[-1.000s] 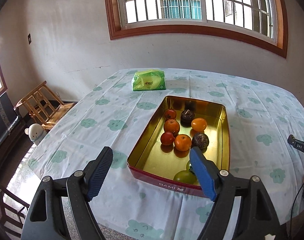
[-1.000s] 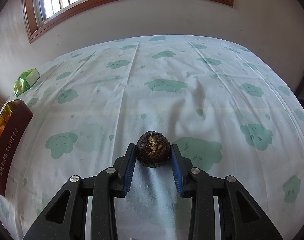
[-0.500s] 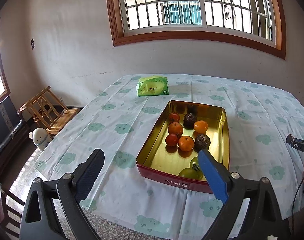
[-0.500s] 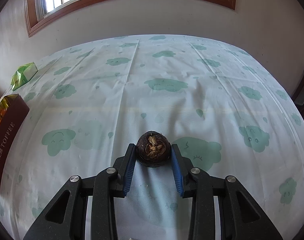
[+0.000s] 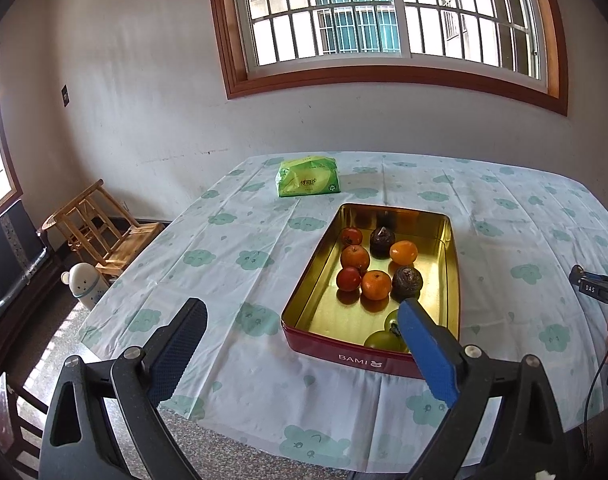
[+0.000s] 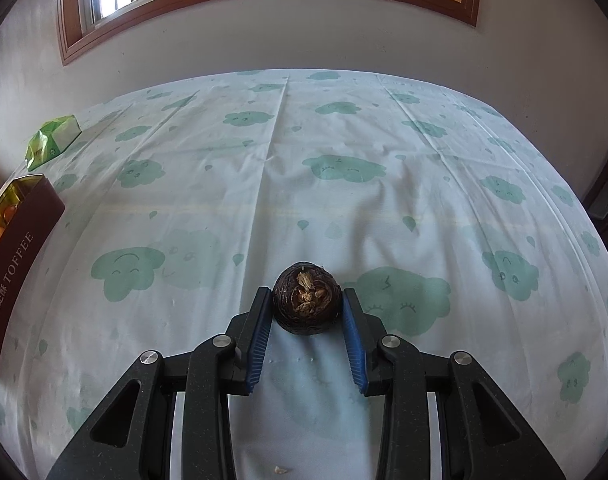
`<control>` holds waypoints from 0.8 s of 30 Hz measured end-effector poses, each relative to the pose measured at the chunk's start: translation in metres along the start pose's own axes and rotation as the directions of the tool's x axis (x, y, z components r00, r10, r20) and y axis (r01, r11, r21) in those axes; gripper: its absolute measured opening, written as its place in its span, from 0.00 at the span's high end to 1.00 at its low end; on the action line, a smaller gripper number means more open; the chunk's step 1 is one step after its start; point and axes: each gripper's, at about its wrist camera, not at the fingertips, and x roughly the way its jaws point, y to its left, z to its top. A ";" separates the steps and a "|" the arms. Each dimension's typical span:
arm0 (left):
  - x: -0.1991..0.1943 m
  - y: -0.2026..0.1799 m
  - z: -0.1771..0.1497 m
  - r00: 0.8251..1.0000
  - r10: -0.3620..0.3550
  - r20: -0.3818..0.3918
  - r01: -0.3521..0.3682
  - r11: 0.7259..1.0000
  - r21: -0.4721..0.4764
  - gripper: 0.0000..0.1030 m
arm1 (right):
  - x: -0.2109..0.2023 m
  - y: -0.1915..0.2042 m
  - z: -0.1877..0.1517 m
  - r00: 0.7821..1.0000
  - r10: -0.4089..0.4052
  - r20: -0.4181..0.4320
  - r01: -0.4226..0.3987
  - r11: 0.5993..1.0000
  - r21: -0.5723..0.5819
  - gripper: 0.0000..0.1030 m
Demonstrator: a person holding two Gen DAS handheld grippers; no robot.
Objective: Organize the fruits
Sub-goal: 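Carry the dark brown fruit over the gold tray with the right gripper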
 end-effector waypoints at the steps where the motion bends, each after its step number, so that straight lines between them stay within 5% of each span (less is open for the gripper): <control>1: 0.000 0.000 0.000 1.000 0.002 -0.001 -0.002 1.000 0.001 0.07 | -0.004 0.006 -0.001 1.000 0.019 0.006 -0.019 1.000 0.002 0.65; 7: 0.003 0.004 -0.003 1.000 0.002 -0.015 -0.002 1.000 -0.003 0.07 | -0.041 0.064 -0.002 0.984 0.175 0.044 -0.173 0.984 -0.038 0.65; 15: 0.009 0.008 -0.005 0.999 0.004 -0.037 -0.005 1.000 -0.005 0.07 | -0.095 0.181 -0.008 0.924 0.380 0.047 -0.358 0.901 -0.246 0.65; 24: 0.014 0.013 -0.006 0.999 0.007 -0.050 -0.007 1.000 -0.010 0.07 | -0.115 0.255 -0.009 0.881 0.473 0.012 -0.439 0.826 -0.355 0.65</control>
